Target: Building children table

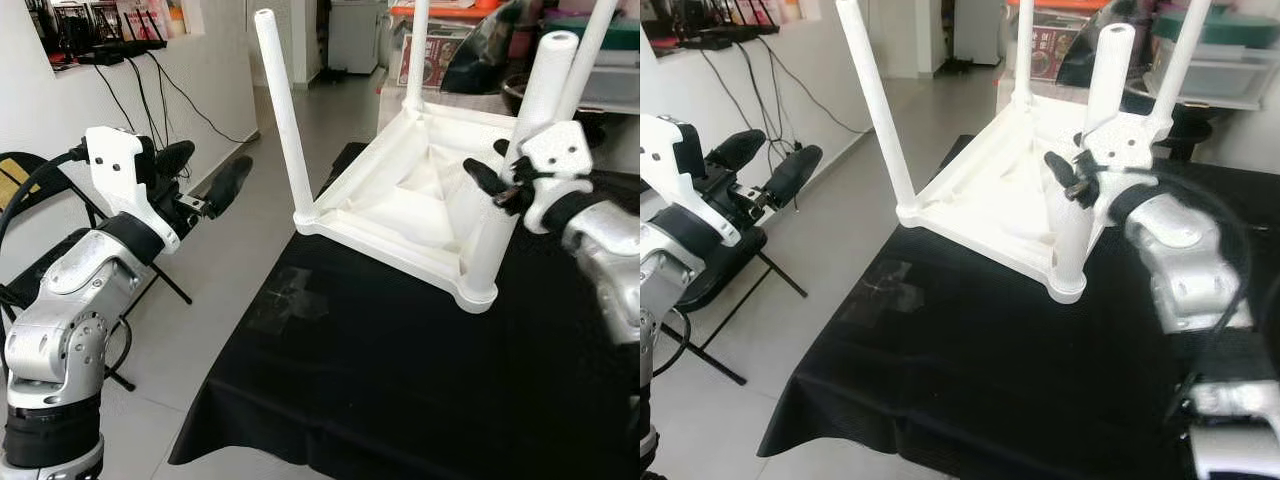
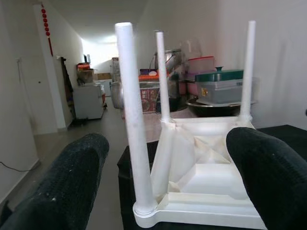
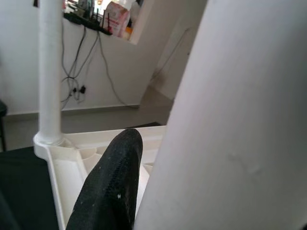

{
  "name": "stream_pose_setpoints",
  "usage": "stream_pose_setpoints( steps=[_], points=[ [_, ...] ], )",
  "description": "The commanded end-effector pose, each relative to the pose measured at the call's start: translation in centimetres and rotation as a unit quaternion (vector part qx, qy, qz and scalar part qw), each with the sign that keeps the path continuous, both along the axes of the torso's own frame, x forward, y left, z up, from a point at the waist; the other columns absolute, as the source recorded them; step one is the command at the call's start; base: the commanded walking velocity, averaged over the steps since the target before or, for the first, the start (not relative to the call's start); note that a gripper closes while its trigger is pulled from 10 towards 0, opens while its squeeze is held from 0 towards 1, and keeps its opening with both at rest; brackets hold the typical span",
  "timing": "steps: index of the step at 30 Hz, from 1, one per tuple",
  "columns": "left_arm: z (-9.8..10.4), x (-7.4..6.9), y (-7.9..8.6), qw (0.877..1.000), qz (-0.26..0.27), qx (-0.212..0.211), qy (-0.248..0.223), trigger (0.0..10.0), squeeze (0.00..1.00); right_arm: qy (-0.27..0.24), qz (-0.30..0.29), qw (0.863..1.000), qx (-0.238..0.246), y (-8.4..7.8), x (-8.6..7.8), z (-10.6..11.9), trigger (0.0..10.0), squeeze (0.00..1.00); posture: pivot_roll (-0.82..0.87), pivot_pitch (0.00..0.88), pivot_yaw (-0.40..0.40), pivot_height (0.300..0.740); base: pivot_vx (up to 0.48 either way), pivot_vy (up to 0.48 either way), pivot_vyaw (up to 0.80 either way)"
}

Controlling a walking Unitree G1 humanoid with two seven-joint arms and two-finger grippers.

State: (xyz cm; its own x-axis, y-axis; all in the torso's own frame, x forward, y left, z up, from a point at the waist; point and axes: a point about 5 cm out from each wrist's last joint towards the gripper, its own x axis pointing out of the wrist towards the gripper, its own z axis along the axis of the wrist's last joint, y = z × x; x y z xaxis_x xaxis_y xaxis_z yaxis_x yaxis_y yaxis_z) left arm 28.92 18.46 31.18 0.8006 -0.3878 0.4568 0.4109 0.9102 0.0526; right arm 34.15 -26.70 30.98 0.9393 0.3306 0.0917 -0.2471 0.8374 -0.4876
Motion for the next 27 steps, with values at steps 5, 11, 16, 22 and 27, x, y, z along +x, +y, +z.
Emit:
stream_pose_setpoints(
  steps=[5,11,16,22,27],
  points=[
    [0.2,-0.2,-0.6,1.000,-0.003,0.004,-0.011,10.0,0.00,0.142,0.035,0.986,-0.083,-1.2,-0.8,-3.4,10.0,0.00,-0.06,0.091,-0.021,0.740,0.000,0.000,0.00],
    [0.3,-0.2,-0.7,1.000,-0.005,0.002,-0.014,10.0,0.00,0.152,0.133,0.979,-0.040,-0.4,-1.9,-1.8,10.0,0.00,-0.06,0.091,-0.021,0.740,0.000,0.000,0.00],
    [0.4,-0.2,-0.8,1.000,-0.006,0.001,-0.014,10.0,0.00,0.158,0.147,0.976,-0.040,-0.4,-2.1,-1.3,10.0,0.00,-0.06,0.092,-0.023,0.740,0.000,0.000,0.00],
    [0.3,-0.4,-1.2,1.000,-0.009,-0.003,-0.013,10.0,0.00,0.191,-0.026,0.980,-0.041,-2.5,-0.7,-3.4,10.0,1.00,-0.06,0.100,-0.025,0.740,0.000,0.000,0.00],
    [0.1,-0.5,-1.2,1.000,-0.009,-0.005,-0.011,10.0,0.00,0.172,-0.162,0.971,-0.030,-3.8,-1.4,-3.8,10.0,1.00,-0.07,0.103,-0.029,0.740,0.000,0.000,0.00]
  ],
)
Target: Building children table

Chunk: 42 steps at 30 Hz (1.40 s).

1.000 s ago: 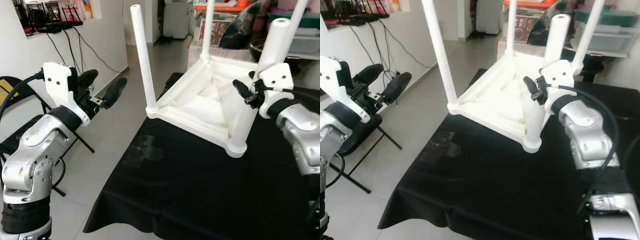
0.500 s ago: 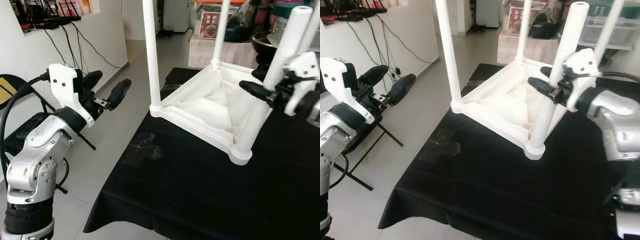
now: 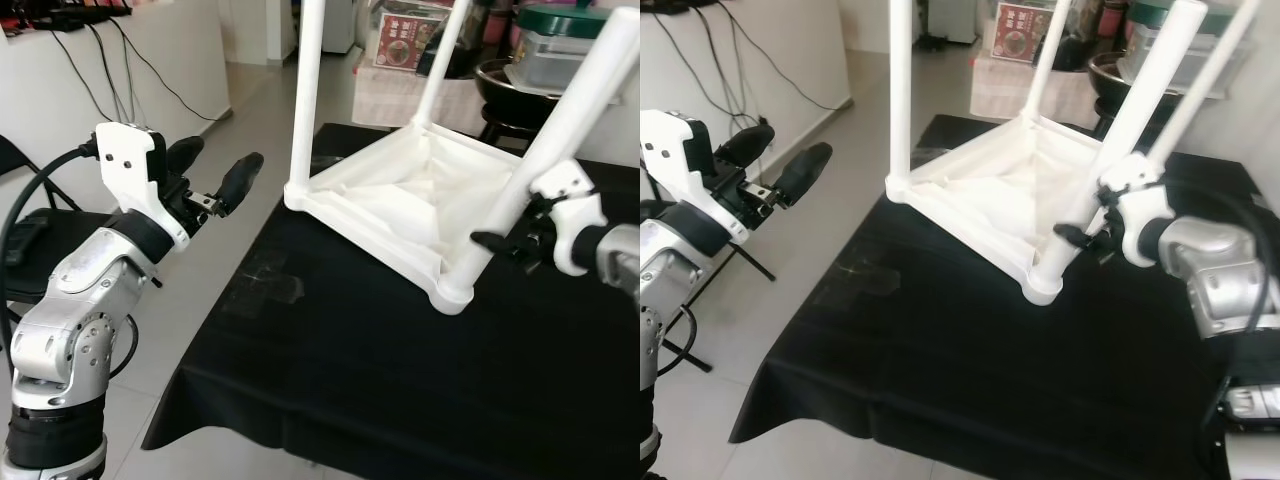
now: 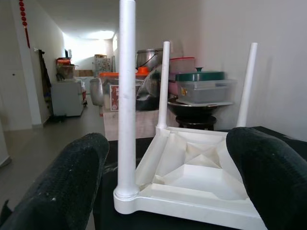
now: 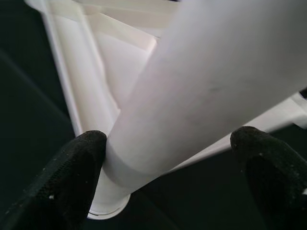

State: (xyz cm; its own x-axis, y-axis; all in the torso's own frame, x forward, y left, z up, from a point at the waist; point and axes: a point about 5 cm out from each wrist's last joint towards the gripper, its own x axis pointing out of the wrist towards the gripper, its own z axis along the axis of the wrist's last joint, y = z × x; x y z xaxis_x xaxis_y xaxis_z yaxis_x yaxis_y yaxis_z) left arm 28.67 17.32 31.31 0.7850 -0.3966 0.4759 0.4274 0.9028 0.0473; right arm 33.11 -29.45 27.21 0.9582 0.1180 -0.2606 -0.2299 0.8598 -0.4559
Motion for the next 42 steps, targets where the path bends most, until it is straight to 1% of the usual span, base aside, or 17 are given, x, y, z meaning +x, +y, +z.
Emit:
stream_pose_setpoints(
  steps=[1,2,4,7,8,10,13,18,22,26,28,32,34,37,39,41,42],
  points=[
    [0.0,-0.2,0.0,1.000,0.001,0.001,-0.003,10.0,0.00,-0.003,-0.055,0.998,-0.010,-1.1,-0.4,0.0,10.0,1.00,-0.07,0.103,-0.029,0.740,0.000,0.000,0.00],
    [-0.2,-0.2,-0.1,1.000,0.001,-0.002,0.000,10.0,0.00,-0.008,-0.083,0.997,-0.003,-0.9,-0.9,-0.5,10.0,1.00,-0.09,0.105,-0.029,0.740,0.000,0.000,0.00],
    [-0.3,-0.2,-0.2,1.000,0.000,-0.005,0.001,10.0,0.00,-0.011,-0.101,0.995,0.006,-0.7,-1.4,-0.9,10.0,1.00,-0.09,0.105,-0.029,0.740,0.000,0.000,0.00],
    [-0.3,-0.2,-0.2,1.000,0.000,-0.005,0.001,10.0,0.00,-0.011,-0.101,0.995,0.006,-0.7,-1.4,-0.9,10.0,1.00,-0.09,0.105,-0.029,0.740,0.000,0.000,0.00],
    [-0.6,-0.1,-0.4,1.000,-0.001,-0.009,0.004,10.0,0.00,-0.020,-0.136,0.990,0.037,-0.5,-1.9,-1.4,10.0,0.01,-0.10,0.106,-0.024,0.740,0.000,0.000,0.00],
    [-0.6,-0.1,-0.4,1.000,-0.001,-0.009,0.004,10.0,0.00,-0.020,-0.136,0.990,0.037,-0.5,-1.9,-1.4,10.0,0.01,-0.10,0.106,-0.024,0.740,0.000,0.000,0.00],
    [-1.4,0.4,-0.8,1.000,0.007,-0.027,0.013,10.0,0.00,-0.055,-0.230,0.961,0.142,1.5,-2.3,-3.7,10.0,0.00,-0.12,0.101,-0.017,0.740,0.000,0.000,0.00],
    [-1.5,0.4,-1.0,0.999,0.007,-0.030,0.015,10.0,0.00,-0.060,-0.244,0.955,0.159,2.0,-2.0,-4.2,10.0,0.00,-0.12,0.101,-0.017,0.740,0.000,0.000,0.00],
    [-3.5,-0.2,-1.5,0.998,0.012,-0.030,0.045,10.0,0.00,-0.053,-0.292,0.926,0.232,3.9,0.4,-7.3,10.0,0.00,-0.09,0.111,-0.028,0.740,0.000,0.000,0.00],
    [-4.0,-0.4,-1.4,0.998,0.017,-0.029,0.053,10.0,0.00,-0.049,-0.299,0.923,0.239,4.2,0.6,-7.6,10.0,0.00,-0.08,0.115,-0.029,0.740,0.000,0.000,0.00],
    [-5.7,-1.5,-1.1,0.996,0.031,-0.030,0.083,10.0,0.00,-0.046,-0.306,0.918,0.247,5.6,1.8,-8.3,10.0,0.00,-0.06,0.129,-0.033,0.740,0.000,0.000,0.00],
    [-6.5,-2.1,-1.4,0.994,0.031,-0.026,0.098,10.0,0.00,-0.043,-0.309,0.915,0.256,6.3,2.3,-8.5,10.0,0.00,-0.05,0.134,-0.035,0.740,0.000,0.000,0.00],
    [-7.6,-2.8,-1.9,0.993,0.027,-0.020,0.115,10.0,0.00,-0.039,-0.308,0.910,0.274,7.2,2.8,-8.7,10.0,0.00,-0.04,0.143,-0.035,0.740,0.000,0.000,0.00],
    [-8.6,-3.5,-2.3,0.991,0.026,-0.014,0.133,10.0,0.00,-0.038,-0.286,0.911,0.294,8.4,3.4,-8.3,10.0,0.00,-0.03,0.149,-0.037,0.740,0.000,0.000,0.00],
    [-8.6,-3.5,-2.3,0.991,0.026,-0.014,0.133,10.0,0.00,-0.038,-0.286,0.911,0.294,8.4,3.4,-8.3,10.0,0.00,-0.03,0.149,-0.037,0.740,0.000,0.000,0.00],
    [-10.0,-4.4,-2.7,0.988,0.026,0.005,0.152,10.0,0.00,-0.042,-0.270,0.915,0.297,9.2,3.8,-8.0,10.0,0.00,-0.02,0.157,-0.043,0.740,0.000,0.000,0.00],
    [-10.0,-4.4,-2.7,0.988,0.026,0.005,0.152,10.0,0.00,-0.042,-0.270,0.915,0.297,9.2,3.8,-8.0,10.0,0.00,-0.02,0.157,-0.043,0.740,0.000,0.000,0.00]
  ],
)
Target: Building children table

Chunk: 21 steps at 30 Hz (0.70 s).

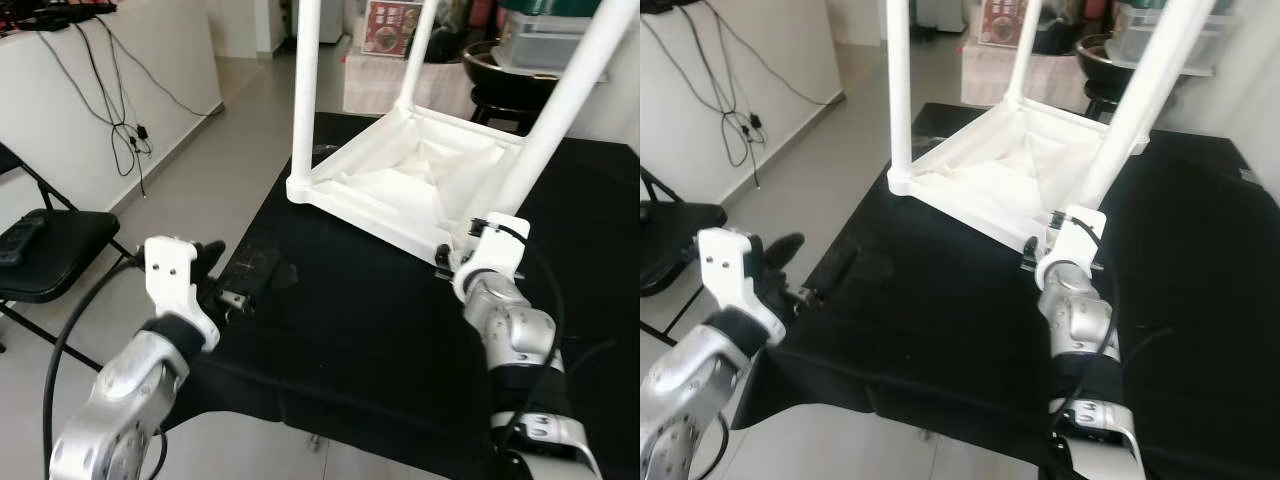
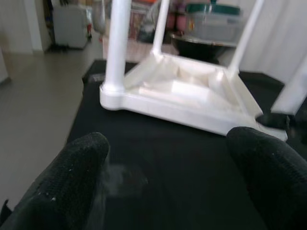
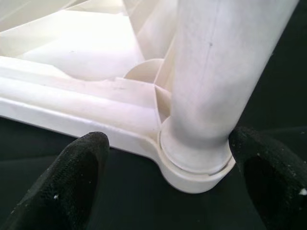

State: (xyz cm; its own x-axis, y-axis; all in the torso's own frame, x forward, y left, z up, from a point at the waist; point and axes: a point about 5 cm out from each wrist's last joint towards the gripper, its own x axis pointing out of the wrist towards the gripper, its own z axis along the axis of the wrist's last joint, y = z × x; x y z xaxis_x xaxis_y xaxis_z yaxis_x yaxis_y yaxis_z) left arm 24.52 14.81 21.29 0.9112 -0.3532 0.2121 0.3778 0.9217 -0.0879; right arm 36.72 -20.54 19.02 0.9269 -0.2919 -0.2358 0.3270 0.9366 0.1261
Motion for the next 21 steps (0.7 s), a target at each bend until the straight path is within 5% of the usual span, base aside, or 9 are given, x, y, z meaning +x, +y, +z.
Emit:
stream_pose_setpoints(
  steps=[1,8,21],
  points=[
    [0.0,-0.3,-0.2,1.000,0.001,0.010,-0.004,10.0,0.00,-0.005,0.006,1.000,0.001,0.3,0.2,0.2,10.0,0.00,-0.02,0.157,-0.043,0.740,0.000,0.000,0.00],
    [-1.7,-1.8,0.5,0.999,0.034,0.023,0.023,10.0,0.00,-0.020,-0.011,1.000,-0.004,1.0,1.2,0.2,10.0,0.00,0.00,0.162,-0.048,0.740,0.000,0.000,0.00],
    [-1.6,-2.7,0.7,0.998,0.051,0.029,0.020,10.0,0.00,-0.074,-0.045,0.996,-0.003,1.4,3.2,2.5,10.0,0.00,0.03,0.174,-0.052,0.740,0.000,0.000,0.00]
  ],
)
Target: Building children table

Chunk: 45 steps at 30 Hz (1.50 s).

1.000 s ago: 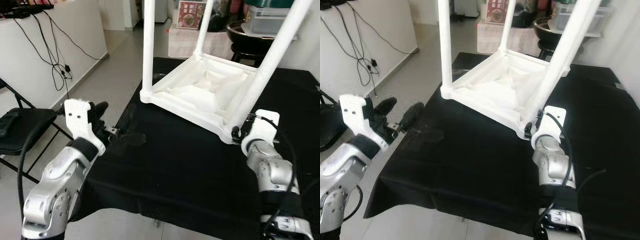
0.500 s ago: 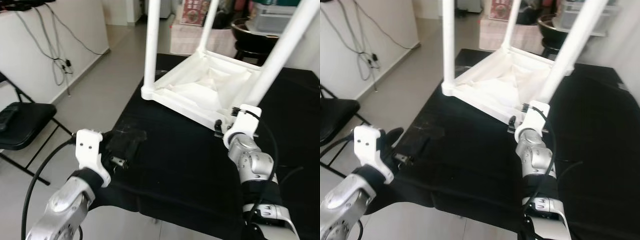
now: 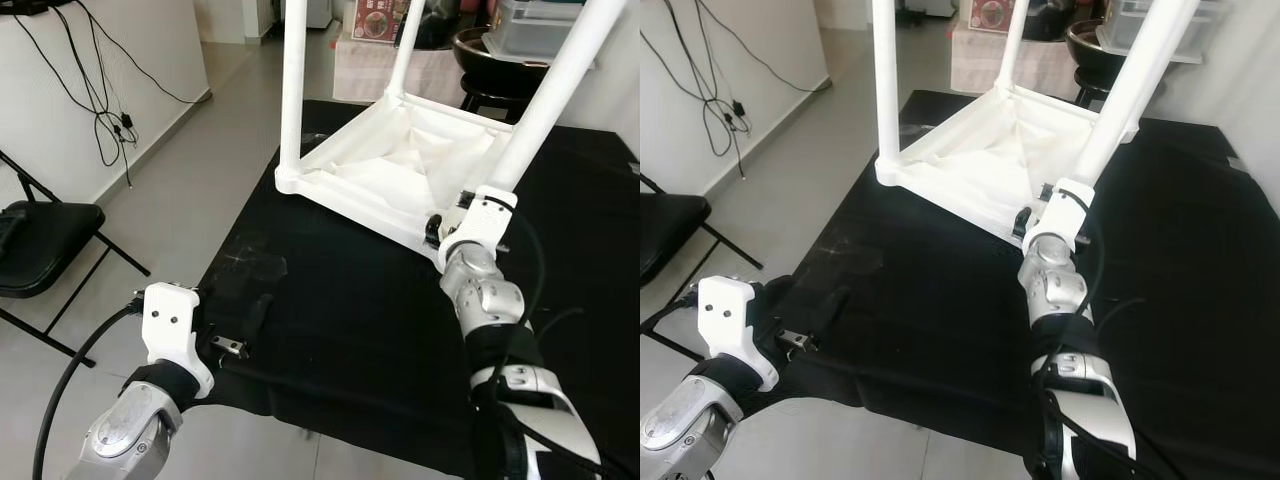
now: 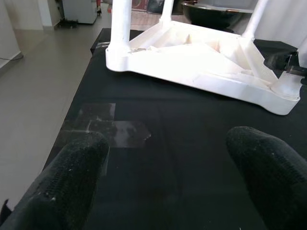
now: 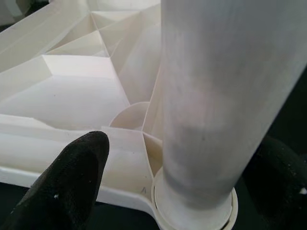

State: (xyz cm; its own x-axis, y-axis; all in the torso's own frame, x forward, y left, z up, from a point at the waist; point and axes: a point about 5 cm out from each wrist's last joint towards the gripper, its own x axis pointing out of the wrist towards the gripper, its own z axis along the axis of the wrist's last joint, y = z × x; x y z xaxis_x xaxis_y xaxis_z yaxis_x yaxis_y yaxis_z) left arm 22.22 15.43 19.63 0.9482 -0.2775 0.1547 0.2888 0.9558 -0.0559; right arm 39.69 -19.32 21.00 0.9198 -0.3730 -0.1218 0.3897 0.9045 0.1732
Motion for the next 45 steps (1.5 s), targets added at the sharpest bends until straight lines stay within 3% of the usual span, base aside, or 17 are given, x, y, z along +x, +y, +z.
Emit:
stream_pose_setpoints(
  steps=[1,3,4,5,6,15,22,24,26,29,34,36,38,45],
  points=[
    [0.1,-0.4,0.0,1.000,0.006,0.004,-0.002,10.0,0.00,-0.012,-0.001,1.000,-0.004,0.2,0.2,0.5,10.0,0.00,0.03,0.174,-0.052,0.740,0.000,0.000,0.00],
    [0.1,-0.5,0.0,1.000,0.007,0.005,-0.003,10.0,0.00,-0.018,-0.007,1.000,-0.011,0.0,0.3,0.7,10.0,0.00,0.04,0.180,-0.052,0.740,0.000,0.000,0.00],
    [0.2,-0.6,0.0,1.000,0.008,0.005,-0.004,10.0,0.00,-0.023,-0.011,1.000,-0.013,-0.3,0.4,0.7,4.8,0.00,0.04,0.185,-0.050,0.740,0.000,0.000,0.00],
    [0.3,-0.6,0.1,1.000,0.009,0.006,-0.005,10.0,0.00,-0.025,-0.014,0.999,-0.014,-0.4,0.5,0.7,4.8,0.00,0.04,0.185,-0.050,0.740,0.000,0.000,0.00],
    [0.4,-0.7,0.1,1.000,0.010,0.007,-0.005,10.0,0.00,-0.030,-0.015,0.999,-0.014,-0.5,0.5,0.7,0.0,0.00,0.04,0.191,-0.049,0.740,0.000,0.000,0.00],
    [0.7,-0.8,0.6,1.000,0.017,0.014,-0.008,10.0,0.00,-0.035,-0.010,0.999,-0.005,-0.9,0.6,0.6,0.0,0.00,0.05,0.199,-0.045,0.740,0.000,0.000,0.00],
    [1.2,-0.6,1.3,0.999,0.028,0.023,-0.017,10.0,0.00,-0.077,0.102,0.992,-0.001,0.4,1.0,1.3,0.0,0.00,0.05,0.198,-0.042,0.740,0.000,0.000,0.00],
    [1.3,-0.6,1.5,0.999,0.029,0.025,-0.018,10.0,0.00,-0.106,0.194,0.975,-0.020,0.7,0.7,2.0,0.0,0.00,0.05,0.197,-0.040,0.740,0.000,0.000,0.00],
    [1.4,-0.5,1.7,0.999,0.030,0.027,-0.019,10.0,0.00,-0.110,0.236,0.964,-0.061,-0.6,0.2,2.4,0.0,0.00,0.03,0.196,-0.032,0.740,0.000,0.000,0.00],
    [1.3,-0.4,1.8,0.999,0.031,0.027,-0.019,10.0,0.00,-0.107,0.238,0.962,-0.079,-1.3,0.0,2.4,0.0,0.00,0.03,0.197,-0.030,0.740,0.000,0.000,0.00],
    [1.4,-0.1,1.5,0.999,0.023,0.027,-0.020,10.0,0.00,-0.099,0.229,0.963,-0.103,-4.4,-1.0,3.0,0.0,0.00,0.02,0.191,-0.021,0.740,0.000,0.000,0.00],
    [1.4,-0.1,1.5,0.999,0.023,0.027,-0.020,10.0,0.00,-0.099,0.229,0.963,-0.103,-4.4,-1.0,3.0,0.0,0.00,0.02,0.191,-0.021,0.740,0.000,0.000,0.00],
    [1.5,0.1,1.4,0.999,0.018,0.027,-0.022,10.0,0.00,-0.102,0.280,0.950,-0.096,-4.9,-2.3,2.7,0.0,0.00,0.01,0.186,-0.014,0.740,0.000,0.000,0.00],
    [1.5,0.1,1.5,0.999,0.018,0.028,-0.022,10.0,0.00,-0.101,0.316,0.939,-0.094,-4.7,-3.1,2.5,0.0,0.00,0.01,0.184,-0.013,0.740,0.000,0.000,0.00]
  ],
)
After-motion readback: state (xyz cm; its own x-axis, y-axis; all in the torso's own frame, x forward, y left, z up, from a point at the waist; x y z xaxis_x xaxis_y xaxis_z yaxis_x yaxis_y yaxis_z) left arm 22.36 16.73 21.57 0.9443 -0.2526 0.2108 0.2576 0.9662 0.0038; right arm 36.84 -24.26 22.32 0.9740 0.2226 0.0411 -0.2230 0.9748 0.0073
